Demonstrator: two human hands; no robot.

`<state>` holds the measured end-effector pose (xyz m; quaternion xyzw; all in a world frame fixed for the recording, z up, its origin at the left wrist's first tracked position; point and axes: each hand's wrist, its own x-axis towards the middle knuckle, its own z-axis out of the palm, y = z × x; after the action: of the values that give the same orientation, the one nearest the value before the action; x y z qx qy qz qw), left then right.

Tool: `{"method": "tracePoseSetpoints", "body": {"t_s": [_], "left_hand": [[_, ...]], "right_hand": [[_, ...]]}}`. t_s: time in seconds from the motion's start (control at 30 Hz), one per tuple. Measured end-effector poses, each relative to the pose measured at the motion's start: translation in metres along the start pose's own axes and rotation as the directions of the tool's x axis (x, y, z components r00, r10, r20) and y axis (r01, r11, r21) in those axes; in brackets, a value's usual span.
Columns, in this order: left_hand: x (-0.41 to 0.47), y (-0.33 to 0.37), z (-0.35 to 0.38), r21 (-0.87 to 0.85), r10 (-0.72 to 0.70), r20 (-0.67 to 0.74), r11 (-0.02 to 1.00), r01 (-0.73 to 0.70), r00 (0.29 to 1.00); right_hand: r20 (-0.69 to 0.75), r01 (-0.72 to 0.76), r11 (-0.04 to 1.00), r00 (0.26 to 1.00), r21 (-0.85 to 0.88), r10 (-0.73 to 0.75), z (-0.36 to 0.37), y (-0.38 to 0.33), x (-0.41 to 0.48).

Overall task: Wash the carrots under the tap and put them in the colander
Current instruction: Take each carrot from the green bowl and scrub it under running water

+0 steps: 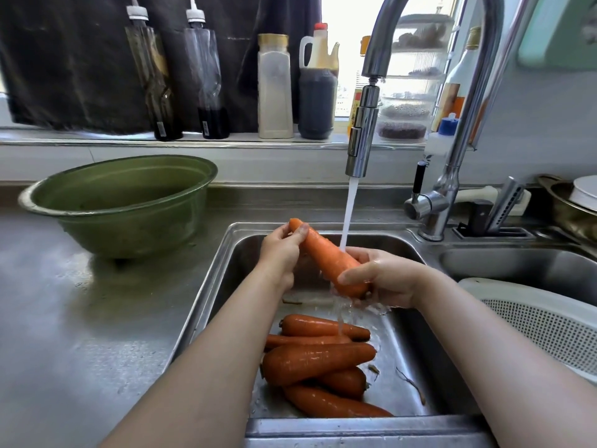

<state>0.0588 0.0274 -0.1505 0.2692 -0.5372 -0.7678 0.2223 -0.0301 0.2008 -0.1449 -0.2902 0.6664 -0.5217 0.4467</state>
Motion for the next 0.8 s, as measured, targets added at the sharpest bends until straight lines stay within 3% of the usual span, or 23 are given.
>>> {"method": "tracePoseSetpoints", "body": {"t_s": [0.23, 0.47, 0.57, 0.7, 0.73, 0.8], "left_hand": [[0.002, 0.0, -0.002, -0.084, -0.022, -0.02, 0.996, 0.02, 1.0], [0.008, 0.005, -0.008, -0.166, -0.017, -0.103, 0.986, -0.001, 0.995], [0.009, 0.003, -0.01, -0.148, -0.008, -0.108, 0.989, -0.008, 0.994], [0.007, 0.0, -0.007, -0.116, -0.021, -0.115, 0.993, 0.008, 0.993], [0.008, 0.0, -0.007, -0.121, -0.025, -0.124, 0.993, 0.01, 0.992], [0.01, -0.001, -0.008, -0.119, -0.031, -0.139, 0.993, 0.014, 0.99]], "right_hand": [[-0.405, 0.072, 0.988, 0.906, -0.14, -0.123, 0.015, 0.002, 0.014], [-0.148, 0.1, 0.987, 0.986, 0.129, -0.081, 0.004, 0.009, 0.012], [-0.274, 0.114, 0.993, 0.956, 0.022, -0.104, 0.011, 0.01, 0.017], [-0.555, 0.079, 0.99, 0.821, -0.118, -0.132, 0.029, 0.002, 0.024], [-0.558, 0.083, 0.99, 0.819, -0.118, -0.135, 0.029, 0.001, 0.024], [-0.445, 0.09, 0.992, 0.887, -0.093, -0.122, 0.025, -0.001, 0.02]]}}
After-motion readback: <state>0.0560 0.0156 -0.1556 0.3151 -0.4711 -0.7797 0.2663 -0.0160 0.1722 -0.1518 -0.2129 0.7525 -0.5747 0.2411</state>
